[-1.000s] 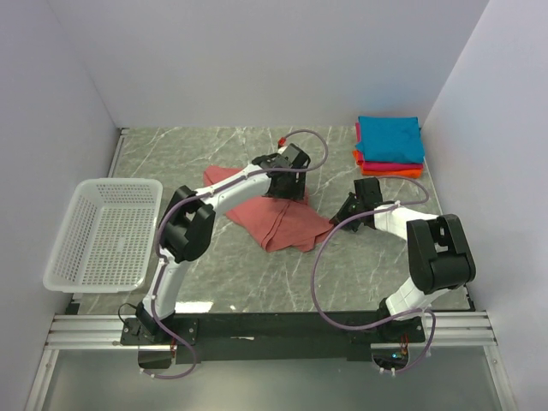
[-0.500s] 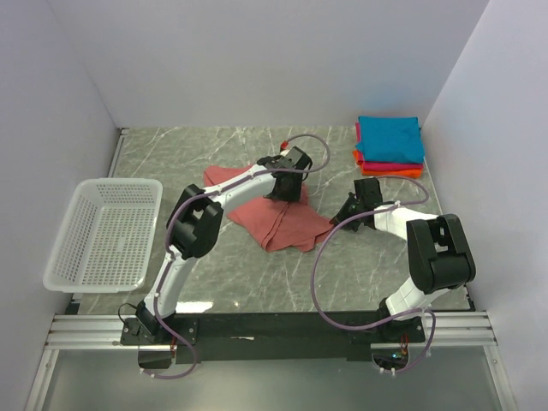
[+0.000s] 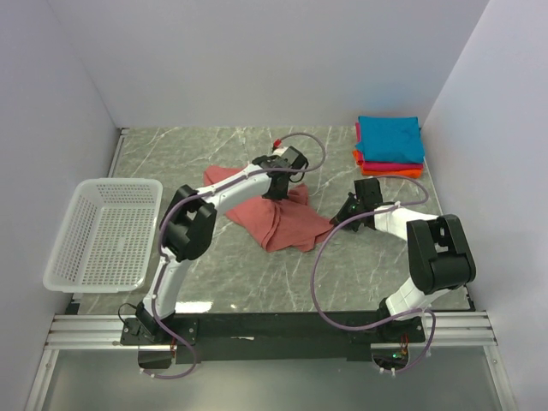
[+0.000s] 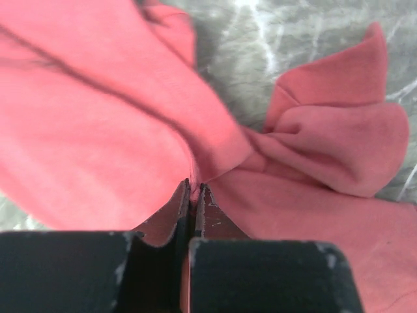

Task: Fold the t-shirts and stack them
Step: Flatten the tshirt out

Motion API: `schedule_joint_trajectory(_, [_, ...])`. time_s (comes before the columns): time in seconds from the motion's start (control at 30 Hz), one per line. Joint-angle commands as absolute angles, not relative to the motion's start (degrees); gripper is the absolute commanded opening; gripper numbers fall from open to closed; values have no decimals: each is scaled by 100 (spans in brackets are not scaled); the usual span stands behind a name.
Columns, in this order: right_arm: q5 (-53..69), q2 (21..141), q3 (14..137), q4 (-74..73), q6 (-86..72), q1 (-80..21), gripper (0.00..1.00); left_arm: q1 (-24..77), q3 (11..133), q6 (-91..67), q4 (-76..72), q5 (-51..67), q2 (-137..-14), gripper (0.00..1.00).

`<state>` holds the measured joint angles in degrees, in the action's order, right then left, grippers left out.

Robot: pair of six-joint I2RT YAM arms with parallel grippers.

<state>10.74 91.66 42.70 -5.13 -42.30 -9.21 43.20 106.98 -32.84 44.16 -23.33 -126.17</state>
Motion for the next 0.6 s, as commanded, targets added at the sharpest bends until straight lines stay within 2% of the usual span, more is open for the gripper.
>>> schedule_joint_trajectory(0.0, [914,8921,4166,-589,-4104,-888,12,4228,10522,-3480,4544,-2785,-11928,1])
schedule_joint_trajectory(0.17, [1019,8421,4131,-466,-3911,-888,0,4113,10143,-3805,4597,-3076,-11146,1])
schedule_joint_trajectory(0.4, [502,6911,4534,-1167,-3630,-888,0,4052,9712,-4104,4395,-3726,-9661,1])
schedule_joint_trajectory(0.57, [-438,5451,5632,-1994,-3437,-888,0,3999,9958,-3912,3975,-3903,-8466,1])
